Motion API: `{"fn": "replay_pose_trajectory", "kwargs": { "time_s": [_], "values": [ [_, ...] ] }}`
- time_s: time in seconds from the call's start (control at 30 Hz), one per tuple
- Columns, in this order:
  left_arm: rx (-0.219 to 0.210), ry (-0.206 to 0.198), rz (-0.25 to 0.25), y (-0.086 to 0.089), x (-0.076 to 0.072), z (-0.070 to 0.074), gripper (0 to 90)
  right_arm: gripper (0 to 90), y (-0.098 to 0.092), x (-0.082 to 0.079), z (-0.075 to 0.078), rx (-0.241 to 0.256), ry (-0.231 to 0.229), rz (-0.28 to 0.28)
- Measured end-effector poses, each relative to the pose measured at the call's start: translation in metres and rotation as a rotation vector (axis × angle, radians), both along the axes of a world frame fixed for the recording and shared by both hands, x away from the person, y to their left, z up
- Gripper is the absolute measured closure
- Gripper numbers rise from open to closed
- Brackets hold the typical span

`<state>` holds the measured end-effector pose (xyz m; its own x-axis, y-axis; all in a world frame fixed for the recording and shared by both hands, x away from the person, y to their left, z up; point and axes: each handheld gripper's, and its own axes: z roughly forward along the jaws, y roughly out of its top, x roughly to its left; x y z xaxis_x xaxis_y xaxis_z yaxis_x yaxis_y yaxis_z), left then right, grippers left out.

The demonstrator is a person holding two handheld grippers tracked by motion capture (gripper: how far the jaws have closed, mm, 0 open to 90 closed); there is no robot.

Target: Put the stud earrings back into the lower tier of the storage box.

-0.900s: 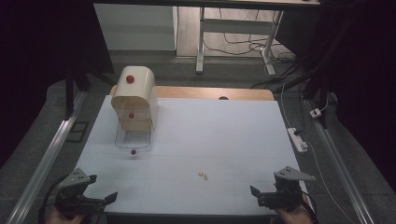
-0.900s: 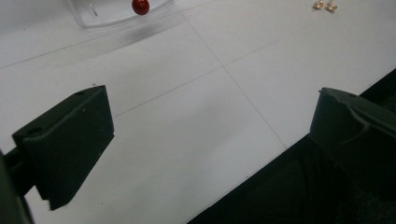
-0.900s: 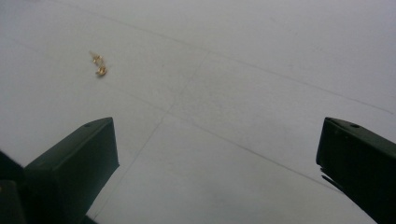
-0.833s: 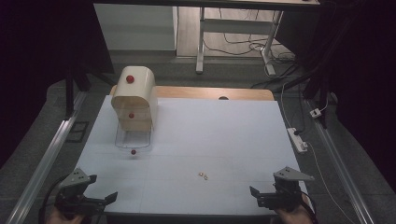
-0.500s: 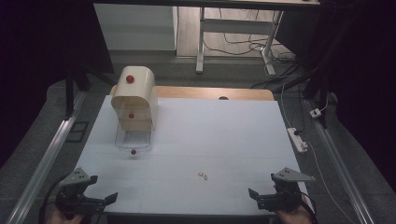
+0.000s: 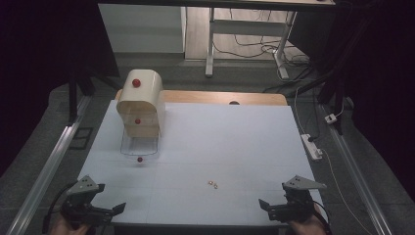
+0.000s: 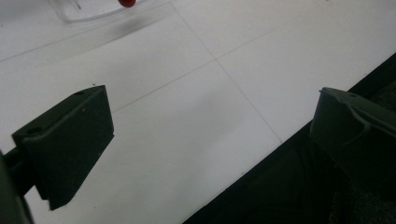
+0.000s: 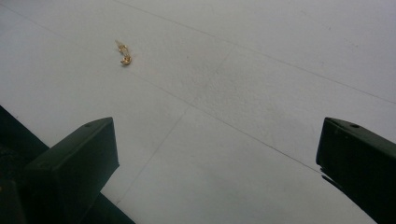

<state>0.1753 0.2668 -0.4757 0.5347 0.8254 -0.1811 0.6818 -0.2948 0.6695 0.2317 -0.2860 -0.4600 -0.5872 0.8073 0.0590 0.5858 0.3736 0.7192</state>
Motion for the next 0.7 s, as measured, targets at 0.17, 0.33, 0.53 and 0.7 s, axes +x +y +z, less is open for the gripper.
{"fn": "replay_pose_trajectory", "kwargs": {
  "time_s": [0.17,0.33,0.53,0.7],
  "values": [
    [-0.006,-0.022,-0.031,-0.008,0.002,0.003,0.0,0.0,0.002,0.0,0.0,-0.008,0.001,0.007],
    [0.006,-0.022,-0.062,-0.015,0.005,0.002,0.0,0.0,0.003,0.0,-0.001,-0.02,-0.002,0.018],
    [-0.01,-0.032,-0.104,-0.022,0.009,0.003,0.0,0.0,0.004,0.001,-0.001,-0.027,0.004,0.026],
    [-0.035,-0.029,-0.172,-0.028,0.015,0.003,0.0,0.0,0.005,0.001,-0.001,-0.026,0.005,0.033]
  ]
}}
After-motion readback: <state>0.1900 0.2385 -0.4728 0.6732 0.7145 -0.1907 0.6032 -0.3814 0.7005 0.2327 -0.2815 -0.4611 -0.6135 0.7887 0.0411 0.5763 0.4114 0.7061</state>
